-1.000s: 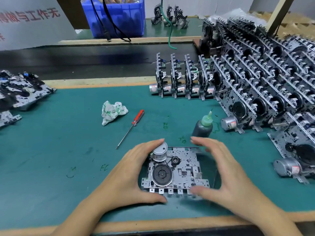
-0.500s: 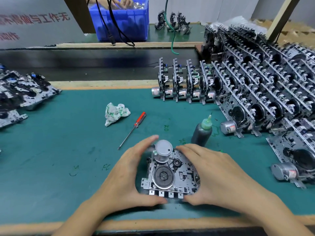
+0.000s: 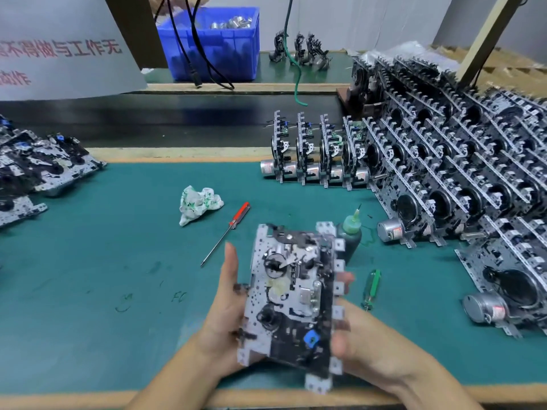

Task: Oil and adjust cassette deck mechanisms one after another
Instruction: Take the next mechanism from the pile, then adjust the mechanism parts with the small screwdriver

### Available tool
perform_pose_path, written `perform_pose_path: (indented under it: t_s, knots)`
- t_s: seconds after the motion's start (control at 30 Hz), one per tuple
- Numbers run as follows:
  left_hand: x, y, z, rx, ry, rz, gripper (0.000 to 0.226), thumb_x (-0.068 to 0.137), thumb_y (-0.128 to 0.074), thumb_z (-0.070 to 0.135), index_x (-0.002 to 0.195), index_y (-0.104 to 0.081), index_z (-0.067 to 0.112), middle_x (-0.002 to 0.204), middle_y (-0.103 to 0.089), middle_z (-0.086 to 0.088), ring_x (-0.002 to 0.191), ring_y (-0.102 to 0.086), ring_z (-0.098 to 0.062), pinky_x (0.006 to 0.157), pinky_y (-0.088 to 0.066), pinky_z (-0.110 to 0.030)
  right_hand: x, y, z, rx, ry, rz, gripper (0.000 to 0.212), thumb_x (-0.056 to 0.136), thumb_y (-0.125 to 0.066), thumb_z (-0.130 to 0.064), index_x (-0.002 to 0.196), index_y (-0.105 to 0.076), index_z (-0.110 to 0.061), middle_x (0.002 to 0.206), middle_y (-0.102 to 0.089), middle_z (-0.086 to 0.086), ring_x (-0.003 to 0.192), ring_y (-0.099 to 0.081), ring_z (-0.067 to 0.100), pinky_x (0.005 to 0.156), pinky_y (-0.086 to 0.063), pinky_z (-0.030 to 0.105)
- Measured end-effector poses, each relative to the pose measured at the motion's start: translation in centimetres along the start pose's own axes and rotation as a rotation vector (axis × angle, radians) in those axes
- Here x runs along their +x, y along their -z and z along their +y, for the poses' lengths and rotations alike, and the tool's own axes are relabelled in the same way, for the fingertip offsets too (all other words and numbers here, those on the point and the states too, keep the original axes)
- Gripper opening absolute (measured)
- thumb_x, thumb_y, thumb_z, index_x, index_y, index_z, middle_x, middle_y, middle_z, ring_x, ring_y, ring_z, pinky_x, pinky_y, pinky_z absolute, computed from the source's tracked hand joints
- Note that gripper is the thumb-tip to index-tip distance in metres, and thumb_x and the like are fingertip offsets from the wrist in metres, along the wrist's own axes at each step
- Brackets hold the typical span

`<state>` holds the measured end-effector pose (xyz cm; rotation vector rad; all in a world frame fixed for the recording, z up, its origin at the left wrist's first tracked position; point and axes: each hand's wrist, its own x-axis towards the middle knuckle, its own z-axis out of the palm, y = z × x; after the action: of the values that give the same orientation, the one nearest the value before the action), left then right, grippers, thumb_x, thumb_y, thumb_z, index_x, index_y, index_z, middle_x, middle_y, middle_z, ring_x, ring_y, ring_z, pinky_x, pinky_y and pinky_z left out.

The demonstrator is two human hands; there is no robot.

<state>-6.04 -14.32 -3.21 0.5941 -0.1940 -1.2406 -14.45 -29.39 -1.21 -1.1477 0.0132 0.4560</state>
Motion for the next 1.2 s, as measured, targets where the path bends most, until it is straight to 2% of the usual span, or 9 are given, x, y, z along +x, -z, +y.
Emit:
perform_pose_path:
  t_s: [0.07,0.13,0.3,0.4,0.53,0.67,0.83,1.07,1.2]
  knots:
    - [-0.3,0.1,0.1,0.01,0.012,-0.058,0.103,0.064,-0.064,0.077,0.137,-0.049,0.008,0.139,-0.048,-0.02,0.128,-0.047,-0.032,0.113,-0.028,-0.047,-0.8,0.0,0.1,-0.142,0.01,0.01,0.056,0.051,-0.09,-0.037,0.101,-0.072,-0.017,0.106,-0.072,-0.005,0.1,-0.066,0.007,0.086,-0.047,0.016]
    - [-0.5,0.6,0.1,-0.037,-0.011,-0.076,0.099,0.066,-0.065,0.074,0.137,-0.048,0.006,0.142,-0.044,-0.02,0.13,-0.044,-0.032,0.114,-0.024,-0.048,-1.3,0.0,-0.4,-0.258,0.036,0.137,0.024,0.063,-0.086,-0.021,0.083,-0.078,-0.031,0.087,-0.074,-0.012,0.084,-0.067,0.0,0.076,-0.047,0.01]
    - [-0.6,0.5,-0.2,-0.087,-0.092,0.05,0.092,0.067,-0.075,0.06,0.133,-0.051,0.0,0.141,-0.043,-0.024,0.13,-0.044,-0.036,0.111,-0.032,-0.047,-2.7,2.4,-0.5,-1.139,0.28,0.589,0.021,0.08,-0.074,-0.013,0.086,-0.077,-0.033,0.09,-0.07,-0.025,0.088,-0.064,-0.005,0.084,-0.047,0.022]
    - [-0.4,0.4,-0.5,-0.085,-0.076,0.15,0.092,0.059,-0.083,0.053,0.129,-0.055,-0.001,0.137,-0.047,-0.027,0.126,-0.048,-0.04,0.108,-0.033,-0.051,-4.4,3.7,-1.8,-1.495,0.29,0.383,0.035,0.076,-0.065,-0.003,0.09,-0.067,-0.034,0.099,-0.062,-0.026,0.098,-0.053,-0.003,0.086,-0.04,0.016]
    - [-0.2,0.7,-0.5,-0.152,-0.047,0.204,0.082,0.067,-0.072,0.055,0.124,-0.059,-0.002,0.133,-0.051,-0.029,0.123,-0.049,-0.043,0.106,-0.034,-0.053,-5.0,4.8,-1.8,-1.59,0.134,0.127,0.024,0.078,-0.064,-0.024,0.096,-0.059,-0.04,0.104,-0.048,-0.03,0.109,-0.038,-0.009,0.097,-0.025,0.009]
    - [0.1,1.1,-0.6,-0.14,-0.044,0.25,0.08,0.069,-0.058,0.06,0.122,-0.061,0.0,0.13,-0.053,-0.028,0.122,-0.05,-0.041,0.104,-0.037,-0.05,-4.1,5.5,-1.4,-1.6,0.118,0.145,0.01,0.083,-0.066,-0.045,0.086,-0.065,-0.035,0.093,-0.045,-0.028,0.098,-0.036,-0.008,0.095,-0.026,0.013]
    - [0.1,1.2,-0.7,-0.096,-0.042,0.31,0.077,0.075,-0.052,0.061,0.123,-0.061,0.001,0.13,-0.055,-0.027,0.113,-0.059,-0.039,0.101,-0.04,-0.048,-3.2,4.7,-2.2,-1.141,0.143,0.197,0.016,0.088,-0.066,-0.025,0.079,-0.056,-0.033,0.076,-0.063,-0.014,0.072,-0.056,0.002,0.069,-0.041,0.015]
    - [0.1,1.7,-0.9,-0.08,-0.033,0.328,0.07,0.082,-0.043,0.063,0.11,-0.071,0.005,0.122,-0.063,-0.02,0.105,-0.064,-0.029,0.093,-0.051,-0.04,-0.8,2.0,-0.7,-0.548,-0.002,0.233,0.03,0.086,-0.044,-0.045,0.07,-0.051,-0.02,0.046,-0.036,-0.008,0.04,-0.027,0.006,0.041,-0.026,0.015]
    - [0.1,1.7,-1.0,-0.056,-0.029,0.334,0.075,0.084,-0.039,0.063,0.117,-0.066,0.002,0.127,-0.058,-0.023,0.11,-0.061,-0.031,0.098,-0.047,-0.042,-0.5,1.8,-0.8,-0.499,-0.134,0.205,0.039,0.091,-0.044,-0.042,0.06,-0.057,-0.022,0.042,-0.04,-0.006,0.038,-0.029,0.008,0.04,-0.025,0.015]
